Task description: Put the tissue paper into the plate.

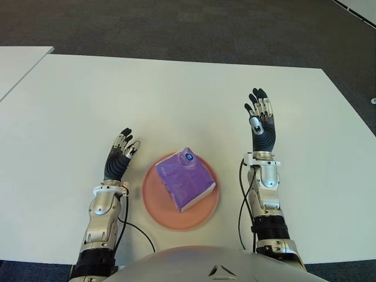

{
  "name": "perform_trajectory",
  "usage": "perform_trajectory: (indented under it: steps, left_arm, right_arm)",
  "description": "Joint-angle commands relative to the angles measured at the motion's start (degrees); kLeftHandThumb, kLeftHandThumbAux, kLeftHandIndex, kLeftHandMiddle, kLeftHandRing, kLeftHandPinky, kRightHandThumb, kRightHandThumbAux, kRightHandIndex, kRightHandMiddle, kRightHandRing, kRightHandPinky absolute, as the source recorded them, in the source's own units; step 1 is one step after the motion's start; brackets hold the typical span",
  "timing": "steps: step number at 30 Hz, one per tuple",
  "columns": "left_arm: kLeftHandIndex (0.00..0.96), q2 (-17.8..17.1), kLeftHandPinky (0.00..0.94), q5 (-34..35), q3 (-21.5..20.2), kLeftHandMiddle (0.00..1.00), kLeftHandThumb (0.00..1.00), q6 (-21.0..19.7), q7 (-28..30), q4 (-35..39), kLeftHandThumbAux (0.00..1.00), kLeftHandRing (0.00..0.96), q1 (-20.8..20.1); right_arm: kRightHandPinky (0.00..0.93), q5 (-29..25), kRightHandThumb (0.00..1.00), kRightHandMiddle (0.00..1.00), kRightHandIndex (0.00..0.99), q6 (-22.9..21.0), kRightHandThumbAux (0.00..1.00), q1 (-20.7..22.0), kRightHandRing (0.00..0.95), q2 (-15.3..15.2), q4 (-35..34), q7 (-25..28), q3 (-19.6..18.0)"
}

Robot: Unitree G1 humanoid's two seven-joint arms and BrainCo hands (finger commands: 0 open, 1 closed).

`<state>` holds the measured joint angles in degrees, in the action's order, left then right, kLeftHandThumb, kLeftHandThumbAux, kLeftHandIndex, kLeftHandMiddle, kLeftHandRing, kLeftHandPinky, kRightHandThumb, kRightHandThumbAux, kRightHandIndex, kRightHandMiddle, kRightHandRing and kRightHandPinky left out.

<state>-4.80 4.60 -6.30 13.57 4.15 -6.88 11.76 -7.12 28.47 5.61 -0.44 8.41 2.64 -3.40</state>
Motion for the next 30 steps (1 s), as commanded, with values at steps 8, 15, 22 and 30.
perform_trajectory:
  steps: [8, 15, 22, 30]
  left_arm:
    - [0.000, 0.26, 0.000, -0.12, 0.04, 0.000, 0.000, -1.65, 0.00, -1.17, 0.519, 0.000, 1.17]
    - [0.000, 0.22, 0.000, -0.11, 0.15, 0.000, 0.000, -1.49, 0.18, -0.88, 0.519, 0.000, 1.29]
    - [0.000, 0.16, 0.000, -0.03, 0.16, 0.000, 0.000, -1.60, 0.27, -0.71, 0.518, 0.000, 1.31]
    - [0.000, -0.03, 0.000, 0.13, 0.17, 0.000, 0.000, -2.13, 0.52, -0.46, 0.517, 0.000, 1.29]
  right_arm:
    - [0.000, -0.05, 0.000, 0.000, 0.000, -0.51, 0.452, -0.75, 0.000, 0.61, -0.36, 0.32, -0.31]
    - [0.000, 0.02, 0.000, 0.000, 0.000, -0.60, 0.452, -0.88, 0.000, 0.71, -0.59, 0.38, -0.34]
    - [0.000, 0.13, 0.000, 0.000, 0.000, -0.66, 0.452, -0.90, 0.000, 0.80, -0.69, 0.33, -0.30]
    - [0.000, 0.30, 0.000, 0.000, 0.000, -0.69, 0.452, -0.87, 0.000, 0.95, -0.72, 0.24, -0.23]
